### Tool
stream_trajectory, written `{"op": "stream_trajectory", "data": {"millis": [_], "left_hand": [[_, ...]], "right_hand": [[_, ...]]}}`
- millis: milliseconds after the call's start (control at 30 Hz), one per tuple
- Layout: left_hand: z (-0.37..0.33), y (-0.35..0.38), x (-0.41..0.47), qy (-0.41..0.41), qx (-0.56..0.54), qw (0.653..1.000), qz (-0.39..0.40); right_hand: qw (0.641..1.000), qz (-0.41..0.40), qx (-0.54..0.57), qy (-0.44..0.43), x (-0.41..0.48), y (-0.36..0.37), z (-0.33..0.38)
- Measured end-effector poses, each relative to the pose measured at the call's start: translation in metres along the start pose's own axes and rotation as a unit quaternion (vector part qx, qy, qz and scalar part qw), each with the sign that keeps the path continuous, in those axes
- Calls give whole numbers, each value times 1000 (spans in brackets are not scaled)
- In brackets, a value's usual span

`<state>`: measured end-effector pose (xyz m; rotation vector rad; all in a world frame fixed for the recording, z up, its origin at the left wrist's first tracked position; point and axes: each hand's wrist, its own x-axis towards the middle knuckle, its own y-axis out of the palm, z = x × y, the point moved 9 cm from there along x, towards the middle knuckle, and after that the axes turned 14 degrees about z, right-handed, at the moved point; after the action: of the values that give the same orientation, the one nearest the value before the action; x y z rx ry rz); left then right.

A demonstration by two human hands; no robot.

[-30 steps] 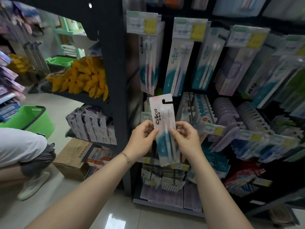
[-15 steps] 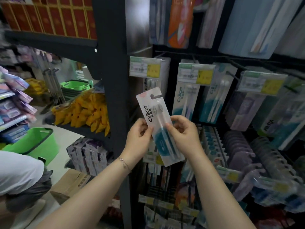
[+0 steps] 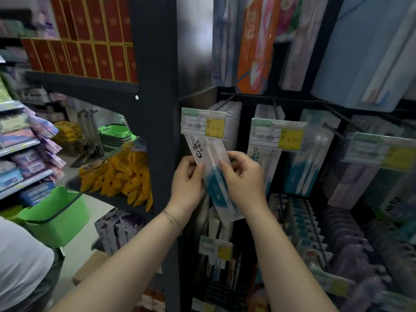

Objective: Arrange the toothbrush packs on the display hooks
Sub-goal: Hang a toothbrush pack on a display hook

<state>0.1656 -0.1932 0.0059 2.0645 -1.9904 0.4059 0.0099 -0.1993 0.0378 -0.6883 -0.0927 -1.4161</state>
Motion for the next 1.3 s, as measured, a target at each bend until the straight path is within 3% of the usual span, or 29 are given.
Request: {"op": "stream_trajectory", "data": {"millis": [300,533,900,1067,1300], "left_hand": [[-5,6,8,23,71,997,21],[5,10,3,-12,120,993,16],[10,16,-35,-34,194,980,39],[9,18,-51,-26,245,966,75],[12,40,-81,-7,338,924,180]], "right_hand": [[999,-38,24,11,-6,7,-17],[998,-41,25,32,-8,13,-26],[996,16,-14,91,-45,16,-34],[988,51,-121,84,-70,6,-34],[947,87,-296,95,-113,-10,-34]]}}
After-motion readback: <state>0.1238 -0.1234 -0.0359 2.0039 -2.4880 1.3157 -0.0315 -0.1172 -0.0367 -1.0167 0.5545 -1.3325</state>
